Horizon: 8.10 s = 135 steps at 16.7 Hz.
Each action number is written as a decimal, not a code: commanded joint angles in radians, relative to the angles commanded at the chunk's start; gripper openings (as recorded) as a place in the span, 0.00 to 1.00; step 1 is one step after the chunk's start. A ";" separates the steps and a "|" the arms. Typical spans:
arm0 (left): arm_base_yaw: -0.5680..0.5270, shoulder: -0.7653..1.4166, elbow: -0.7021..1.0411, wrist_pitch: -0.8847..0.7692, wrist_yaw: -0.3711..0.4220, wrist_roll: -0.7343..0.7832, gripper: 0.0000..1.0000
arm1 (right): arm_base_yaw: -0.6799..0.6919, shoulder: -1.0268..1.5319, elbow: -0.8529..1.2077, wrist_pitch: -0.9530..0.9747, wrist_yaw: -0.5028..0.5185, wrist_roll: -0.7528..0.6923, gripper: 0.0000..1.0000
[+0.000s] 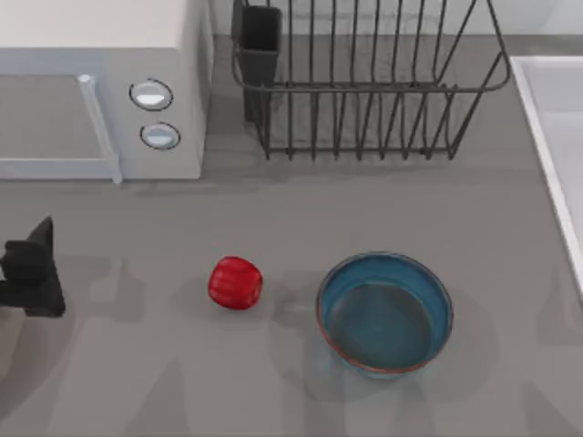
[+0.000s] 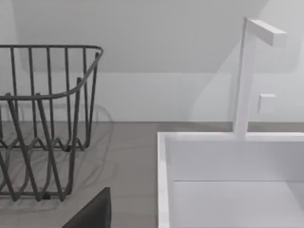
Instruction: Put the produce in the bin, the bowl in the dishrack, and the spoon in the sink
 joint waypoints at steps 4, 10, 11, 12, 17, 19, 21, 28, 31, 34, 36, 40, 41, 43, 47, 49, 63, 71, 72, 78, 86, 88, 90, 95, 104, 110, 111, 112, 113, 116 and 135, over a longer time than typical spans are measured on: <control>-0.099 0.327 0.237 -0.164 0.001 -0.039 1.00 | 0.000 0.000 0.000 0.000 0.000 0.000 1.00; -0.251 0.821 0.596 -0.413 0.003 -0.097 1.00 | 0.000 0.000 0.000 0.000 0.000 0.000 1.00; -0.274 0.898 0.651 -0.451 0.004 -0.106 1.00 | 0.000 0.000 0.000 0.000 0.000 0.000 1.00; -0.297 0.971 0.704 -0.488 0.004 -0.115 1.00 | 0.000 0.000 0.000 0.000 0.000 0.000 1.00; -0.392 1.278 0.927 -0.643 0.006 -0.152 1.00 | 0.000 0.000 0.000 0.000 0.000 0.000 1.00; -0.418 1.363 0.988 -0.685 0.007 -0.161 1.00 | 0.000 0.000 0.000 0.000 0.000 0.000 1.00; -0.436 1.422 1.031 -0.715 0.007 -0.168 1.00 | 0.000 0.000 0.000 0.000 0.000 0.000 1.00; -0.440 1.448 1.050 -0.727 0.007 -0.171 1.00 | 0.000 0.000 0.000 0.000 0.000 0.000 1.00; -0.443 1.473 1.027 -0.688 0.007 -0.169 1.00 | 0.000 0.000 0.000 0.000 0.000 0.000 1.00; -0.444 1.528 0.977 -0.567 0.008 -0.170 1.00 | 0.000 0.000 0.000 0.000 0.000 0.000 1.00; -0.445 1.562 0.945 -0.505 0.008 -0.170 1.00 | 0.000 0.000 0.000 0.000 0.000 0.000 1.00; -0.445 1.576 0.933 -0.485 0.008 -0.170 1.00 | 0.000 0.000 0.000 0.000 0.000 0.000 1.00; -0.445 1.576 0.933 -0.485 0.008 -0.170 1.00 | 0.000 0.000 0.000 0.000 0.000 0.000 1.00; -0.445 1.576 0.933 -0.485 0.008 -0.170 0.85 | 0.000 0.000 0.000 0.000 0.000 0.000 1.00; -0.445 1.576 0.933 -0.485 0.008 -0.170 0.55 | 0.000 0.000 0.000 0.000 0.000 0.000 1.00; -0.445 1.576 0.933 -0.485 0.008 -0.170 0.40 | 0.000 0.000 0.000 0.000 0.000 0.000 1.00; -0.440 1.562 0.935 -0.493 -0.013 -0.158 0.00 | 0.000 0.000 0.000 0.000 0.000 0.000 1.00; -0.443 1.483 1.110 -0.765 -0.014 -0.162 0.00 | 0.000 0.000 0.000 0.000 0.000 0.000 1.00; -0.443 1.469 1.136 -0.804 -0.014 -0.162 0.00 | 0.000 0.000 0.000 0.000 0.000 0.000 1.00; -0.441 1.443 1.176 -0.857 -0.014 -0.160 0.00 | 0.000 0.000 0.000 0.000 0.000 0.000 1.00; -0.288 1.314 1.165 -0.941 0.042 0.131 0.00 | 0.000 0.000 0.000 0.000 0.000 0.000 1.00; -0.205 1.262 1.152 -0.982 0.064 0.308 0.00 | 0.000 0.000 0.000 0.000 0.000 0.000 1.00; -0.115 1.214 1.133 -1.026 0.083 0.524 0.00 | 0.000 0.000 0.000 0.000 0.000 0.000 1.00; 0.123 1.121 1.057 -1.114 0.107 1.160 0.00 | 0.000 0.000 0.000 0.000 0.000 0.000 1.00; 0.469 1.040 0.948 -1.094 0.100 1.981 0.00 | 0.000 0.000 0.000 0.000 0.000 0.000 1.00; 0.546 1.029 0.935 -1.051 0.103 2.116 0.00 | 0.000 0.000 0.000 0.000 0.000 0.000 1.00; 0.546 1.029 0.935 -1.051 0.103 2.116 0.00 | 0.000 0.000 0.000 0.000 0.000 0.000 1.00; 0.546 1.029 0.935 -1.051 0.103 2.116 0.00 | 0.000 0.000 0.000 0.000 0.000 0.000 1.00; 0.546 1.029 0.935 -1.051 0.103 2.116 0.00 | 0.000 0.000 0.000 0.000 0.000 0.000 1.00; 0.539 1.037 0.921 -1.036 0.102 2.114 0.00 | 0.000 0.000 0.000 0.000 0.000 0.000 1.00; 0.530 1.083 0.708 -0.770 0.102 2.101 0.53 | 0.000 0.000 0.000 0.000 0.000 0.000 1.00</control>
